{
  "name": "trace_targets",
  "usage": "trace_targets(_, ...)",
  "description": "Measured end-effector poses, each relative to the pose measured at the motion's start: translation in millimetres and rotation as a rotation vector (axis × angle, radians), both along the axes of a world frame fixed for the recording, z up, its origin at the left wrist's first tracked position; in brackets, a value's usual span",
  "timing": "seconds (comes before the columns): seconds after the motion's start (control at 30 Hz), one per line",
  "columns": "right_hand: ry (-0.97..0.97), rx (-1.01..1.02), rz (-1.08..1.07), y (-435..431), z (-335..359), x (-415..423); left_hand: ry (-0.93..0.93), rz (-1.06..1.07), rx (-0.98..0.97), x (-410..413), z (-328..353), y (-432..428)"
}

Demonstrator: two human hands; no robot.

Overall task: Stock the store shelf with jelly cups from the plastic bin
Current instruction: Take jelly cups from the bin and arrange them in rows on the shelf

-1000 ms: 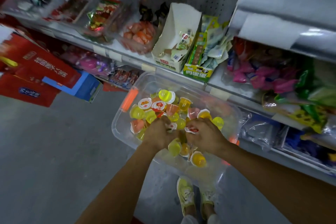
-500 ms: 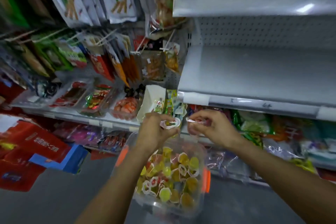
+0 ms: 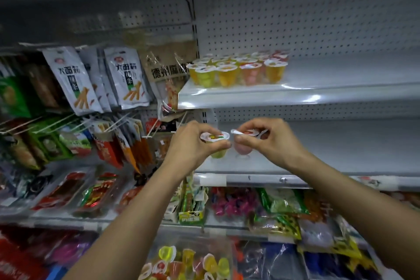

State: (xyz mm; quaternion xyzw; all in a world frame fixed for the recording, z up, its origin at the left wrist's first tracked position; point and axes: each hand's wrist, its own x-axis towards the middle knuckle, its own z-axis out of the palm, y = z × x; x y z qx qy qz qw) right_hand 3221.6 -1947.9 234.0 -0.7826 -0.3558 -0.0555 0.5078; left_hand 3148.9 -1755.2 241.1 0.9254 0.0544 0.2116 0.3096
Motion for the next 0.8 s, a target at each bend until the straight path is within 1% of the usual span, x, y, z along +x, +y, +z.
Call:
trace_targets(0.13,-0.101,0.039,-0.040,-23.5,34.0,15.1,-0.084,-0.029,0.011,15.7,34.6,-22.1)
trace_targets(0.23,-0.174,0.076,-0.118,-42.4,59.0,37.9,-0.158,-0.058,-0.022,31.2,61.7,-43.0)
trace_targets(0.33,-0.185,0.100,-0.183,-58.9,81.6,61.5,-0.188,-0.083,-0.040,48.1,84.2,-59.2)
trace_targets(0.47,-0.152,0.087,-0.260,-86.2,107.9,100.1,-0.246,-0.069,-0.052,79.2,105.0,-75.9)
trace_targets(0.6,-0.130,0.003,-0.309,-97.3,115.6,146.6,-0.240,-0.045,-0.085,106.5,113.1,-83.9)
trace_targets(0.8,-0.149,-0.147,-0.292,-87.4,106.8,207.0,-0.232,-0.014,-0.119,135.5,112.3,-92.4)
